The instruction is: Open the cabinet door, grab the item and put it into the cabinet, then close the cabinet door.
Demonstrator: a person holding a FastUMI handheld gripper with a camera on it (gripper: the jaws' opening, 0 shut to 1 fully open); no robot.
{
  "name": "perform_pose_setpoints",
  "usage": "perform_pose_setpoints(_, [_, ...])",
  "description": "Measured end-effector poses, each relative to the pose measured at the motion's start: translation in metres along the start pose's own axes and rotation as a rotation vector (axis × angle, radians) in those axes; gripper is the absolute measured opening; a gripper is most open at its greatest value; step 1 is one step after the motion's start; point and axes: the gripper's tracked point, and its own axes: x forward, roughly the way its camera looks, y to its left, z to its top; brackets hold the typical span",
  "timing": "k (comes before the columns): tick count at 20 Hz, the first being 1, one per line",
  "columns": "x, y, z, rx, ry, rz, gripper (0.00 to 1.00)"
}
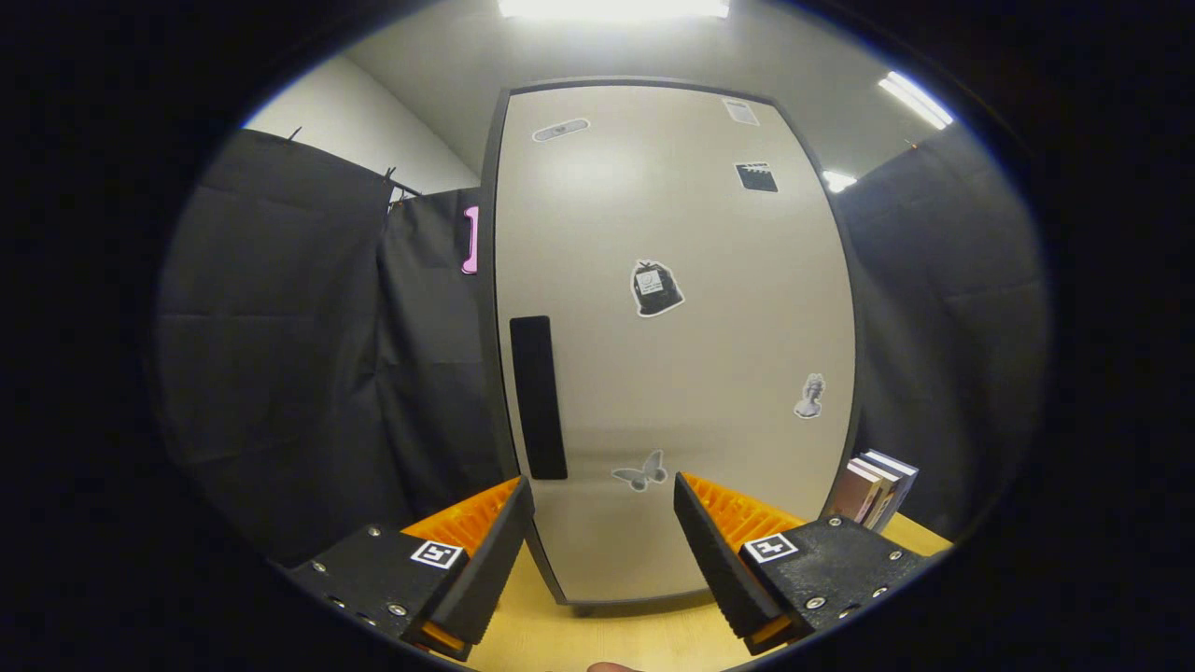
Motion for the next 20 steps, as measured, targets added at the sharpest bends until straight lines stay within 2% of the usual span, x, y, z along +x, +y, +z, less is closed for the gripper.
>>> perform_pose_setpoints(6, [0.044,0.026,0.000,0.013,0.024,0.034,0.93])
perform_pose_setpoints(10, [0.063,0.036,-0.005,-0.025,0.043,0.047,0.86])
perform_pose_setpoints(12, [0.069,0.036,-0.004,-0.061,0.042,0.039,0.75])
perform_pose_setpoints(13, [0.069,0.032,-0.003,-0.079,0.044,0.022,0.59])
perform_pose_setpoints(15, [0.069,0.034,-0.005,-0.098,0.055,0.019,0.37])
perform_pose_setpoints(20, [0.064,0.034,-0.004,-0.097,0.086,0.050,0.30])
